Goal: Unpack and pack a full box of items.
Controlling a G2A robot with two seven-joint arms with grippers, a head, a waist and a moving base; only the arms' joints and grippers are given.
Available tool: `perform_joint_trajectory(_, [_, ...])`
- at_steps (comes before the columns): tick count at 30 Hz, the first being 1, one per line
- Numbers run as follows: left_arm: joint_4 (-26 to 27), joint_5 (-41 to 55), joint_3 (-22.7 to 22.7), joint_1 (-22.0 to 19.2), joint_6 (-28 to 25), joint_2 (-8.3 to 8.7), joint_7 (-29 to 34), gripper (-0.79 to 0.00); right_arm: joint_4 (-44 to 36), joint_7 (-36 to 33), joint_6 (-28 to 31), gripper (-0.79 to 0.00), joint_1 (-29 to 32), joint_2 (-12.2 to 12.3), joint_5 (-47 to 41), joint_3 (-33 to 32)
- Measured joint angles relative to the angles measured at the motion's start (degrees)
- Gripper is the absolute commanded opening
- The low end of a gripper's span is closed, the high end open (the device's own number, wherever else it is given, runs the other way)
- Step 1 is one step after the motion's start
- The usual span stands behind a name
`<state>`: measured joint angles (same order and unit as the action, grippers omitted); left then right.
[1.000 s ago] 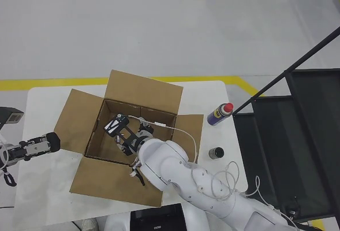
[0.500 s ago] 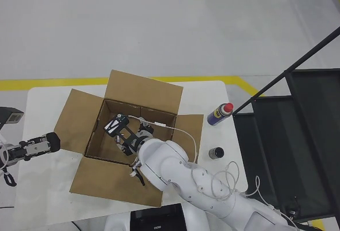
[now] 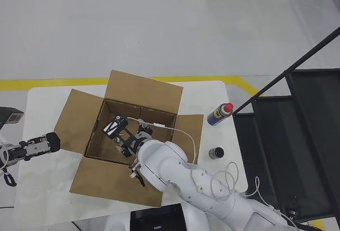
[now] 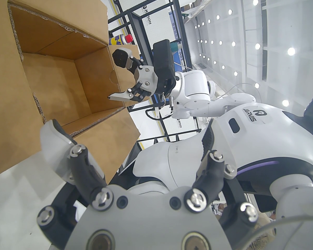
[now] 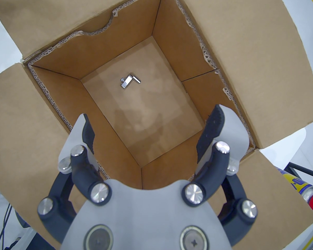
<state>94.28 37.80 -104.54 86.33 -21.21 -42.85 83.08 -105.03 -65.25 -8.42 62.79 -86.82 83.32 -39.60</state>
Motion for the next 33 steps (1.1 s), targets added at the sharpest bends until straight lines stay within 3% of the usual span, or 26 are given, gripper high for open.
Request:
perform_joint_trajectory(7, [0.0,0.0,0.0,0.0,0.0,0.0,0.0,0.0,9.4,7.1,-2.7,0.0,-2.0,-2.5,-9.7,2.2])
perform_joint_trajectory(12, [0.0,0.0,0.0,0.0,0.0,0.0,0.0,0.0,19.3,13.4,-8.8,0.0,-4.6,-4.8,-13.4,3.2])
perform_joint_trajectory(17, [0.0,0.0,0.0,0.0,0.0,0.0,0.0,0.0,26.4,11.9,-14.4,0.0,-8.9,-7.3,-13.9,4.6])
perform_joint_trajectory(21, [0.0,0.0,0.0,0.0,0.0,0.0,0.0,0.0,28.9,11.2,-16.4,0.0,-11.2,-8.7,-18.3,4.5])
perform_joint_trajectory(33, [0.0,0.0,0.0,0.0,0.0,0.0,0.0,0.0,28.9,11.2,-16.3,0.0,-11.1,-8.7,-18.3,4.5])
